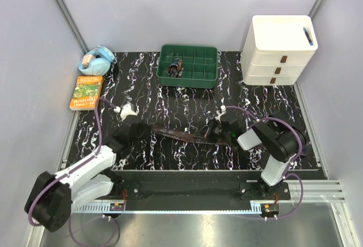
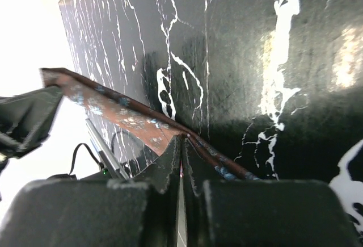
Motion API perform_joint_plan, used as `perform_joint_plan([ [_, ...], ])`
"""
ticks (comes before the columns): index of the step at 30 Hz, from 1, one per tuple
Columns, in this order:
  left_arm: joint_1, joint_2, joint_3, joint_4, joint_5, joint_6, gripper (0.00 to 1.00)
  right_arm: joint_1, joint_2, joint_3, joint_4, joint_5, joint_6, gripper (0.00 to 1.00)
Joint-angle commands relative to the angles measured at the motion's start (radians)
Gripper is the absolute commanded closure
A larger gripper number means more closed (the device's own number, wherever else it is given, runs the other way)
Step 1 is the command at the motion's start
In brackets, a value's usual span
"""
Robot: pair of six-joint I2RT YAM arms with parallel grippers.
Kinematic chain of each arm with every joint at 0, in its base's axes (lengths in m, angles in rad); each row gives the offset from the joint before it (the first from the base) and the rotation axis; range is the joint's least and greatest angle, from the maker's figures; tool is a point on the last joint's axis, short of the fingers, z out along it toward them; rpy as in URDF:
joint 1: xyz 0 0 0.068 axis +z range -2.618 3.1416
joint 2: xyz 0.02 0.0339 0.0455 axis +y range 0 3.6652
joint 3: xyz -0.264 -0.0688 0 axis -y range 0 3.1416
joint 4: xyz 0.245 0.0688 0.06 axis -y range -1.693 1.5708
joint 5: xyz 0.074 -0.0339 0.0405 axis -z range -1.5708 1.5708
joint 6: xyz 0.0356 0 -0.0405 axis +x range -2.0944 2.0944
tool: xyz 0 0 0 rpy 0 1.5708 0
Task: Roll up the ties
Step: Flatten out the tie at the center of the board.
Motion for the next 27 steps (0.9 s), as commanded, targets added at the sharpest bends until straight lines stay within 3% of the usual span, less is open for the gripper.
perform_joint_plan([
  [1, 0.004, -0.055, 0.086, -0.094, -0.067, 0.166, 1.00, 0.018, -0.017, 0.034, -0.069, -0.022, -0.021, 0.88],
  [6, 0.004, -0.003, 0.163, -0.188, -0.090, 0.284, 1.00, 0.043, -0.115, 0.089, -0.210, 0.018, -0.056, 0.84],
  [10, 0.004, 0.036, 0.183, -0.211, -0.112, 0.319, 0.99, 0.075, -0.126, 0.131, -0.227, 0.023, -0.049, 0.84],
  [16, 0.003, 0.046, 0.177, -0.190, -0.081, 0.299, 0.98, 0.214, 0.006, 0.338, -0.253, 0.050, -0.024, 0.86],
  [20, 0.004, 0.034, 0.179, -0.193, -0.070, 0.301, 0.99, 0.251, 0.170, 0.467, -0.214, 0.029, 0.019, 0.88],
  [27, 0.003, 0.016, 0.176, -0.203, -0.064, 0.305, 1.00, 0.274, 0.313, 0.594, -0.192, 0.029, 0.039, 0.90],
])
